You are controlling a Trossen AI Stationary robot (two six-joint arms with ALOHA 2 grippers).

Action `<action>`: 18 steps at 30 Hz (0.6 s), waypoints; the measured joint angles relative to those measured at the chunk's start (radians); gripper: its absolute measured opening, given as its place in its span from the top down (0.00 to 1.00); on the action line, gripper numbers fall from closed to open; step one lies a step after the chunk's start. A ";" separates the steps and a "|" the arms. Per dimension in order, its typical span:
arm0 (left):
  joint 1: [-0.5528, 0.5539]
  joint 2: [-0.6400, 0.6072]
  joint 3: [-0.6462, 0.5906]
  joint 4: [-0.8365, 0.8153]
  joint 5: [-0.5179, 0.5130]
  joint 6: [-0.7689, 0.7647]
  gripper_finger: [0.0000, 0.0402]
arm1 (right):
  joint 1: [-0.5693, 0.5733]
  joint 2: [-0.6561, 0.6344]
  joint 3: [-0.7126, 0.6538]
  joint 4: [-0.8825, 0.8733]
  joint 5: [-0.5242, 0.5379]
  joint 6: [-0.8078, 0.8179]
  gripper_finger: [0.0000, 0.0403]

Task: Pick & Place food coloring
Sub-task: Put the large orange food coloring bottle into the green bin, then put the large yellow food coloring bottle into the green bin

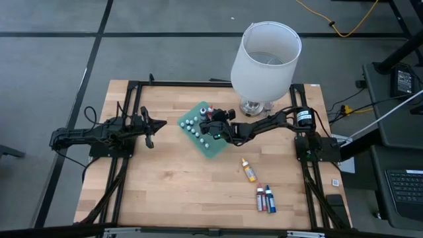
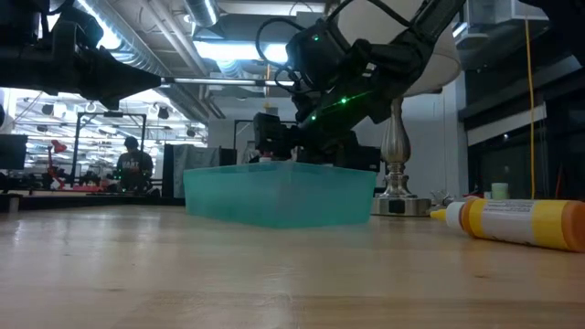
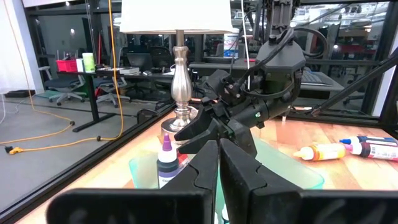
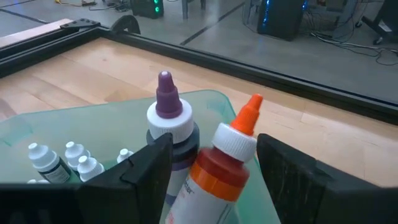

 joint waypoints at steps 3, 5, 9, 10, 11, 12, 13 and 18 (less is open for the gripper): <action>0.000 0.000 0.000 0.000 0.000 0.000 0.98 | 0.000 0.000 0.000 0.000 0.000 0.000 0.42; 0.000 0.000 0.000 0.000 0.000 0.000 0.98 | 0.000 0.000 0.000 0.000 0.000 -0.003 0.42; 0.000 0.000 0.000 0.000 0.000 0.000 0.97 | 0.000 0.000 0.000 0.000 0.000 -0.003 0.42; 0.000 0.000 0.000 0.000 0.000 0.000 0.97 | 0.000 0.000 0.000 0.000 -0.001 -0.004 0.42; 0.000 0.000 0.000 0.000 0.000 0.000 0.97 | 0.000 0.000 0.000 0.000 -0.001 -0.004 0.42; 0.000 0.000 0.000 0.000 0.000 0.000 0.97 | 0.000 0.000 0.000 0.000 -0.001 -0.004 0.42; 0.000 0.000 0.000 0.000 0.000 0.000 0.97 | 0.000 0.000 0.000 0.000 0.000 -0.004 0.42; 0.000 0.000 0.000 0.000 0.000 0.000 0.98 | 0.000 0.000 0.000 0.000 -0.001 -0.004 0.42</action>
